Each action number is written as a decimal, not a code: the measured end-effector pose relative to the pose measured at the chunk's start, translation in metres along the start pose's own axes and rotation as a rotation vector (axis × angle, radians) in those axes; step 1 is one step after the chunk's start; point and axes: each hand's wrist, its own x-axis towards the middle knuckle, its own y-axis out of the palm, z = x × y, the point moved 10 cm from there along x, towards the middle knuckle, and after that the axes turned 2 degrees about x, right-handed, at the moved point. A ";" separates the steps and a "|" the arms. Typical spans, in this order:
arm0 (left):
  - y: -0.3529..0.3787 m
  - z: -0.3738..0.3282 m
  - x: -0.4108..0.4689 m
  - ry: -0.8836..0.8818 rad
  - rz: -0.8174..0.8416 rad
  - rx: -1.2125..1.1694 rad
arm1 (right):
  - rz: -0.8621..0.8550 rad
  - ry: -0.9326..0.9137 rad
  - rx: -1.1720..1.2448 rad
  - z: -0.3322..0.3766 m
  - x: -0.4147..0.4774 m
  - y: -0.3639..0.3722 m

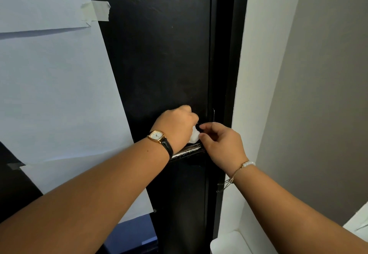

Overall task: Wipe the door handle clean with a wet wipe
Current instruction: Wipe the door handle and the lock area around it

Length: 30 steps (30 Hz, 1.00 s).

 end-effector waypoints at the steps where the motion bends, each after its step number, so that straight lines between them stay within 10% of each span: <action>1: 0.003 0.002 -0.002 -0.006 0.015 -0.009 | 0.013 0.001 -0.016 0.002 0.002 0.001; 30: 0.005 -0.031 -0.016 0.009 0.094 -0.224 | 0.145 -0.030 -0.026 0.001 0.001 -0.012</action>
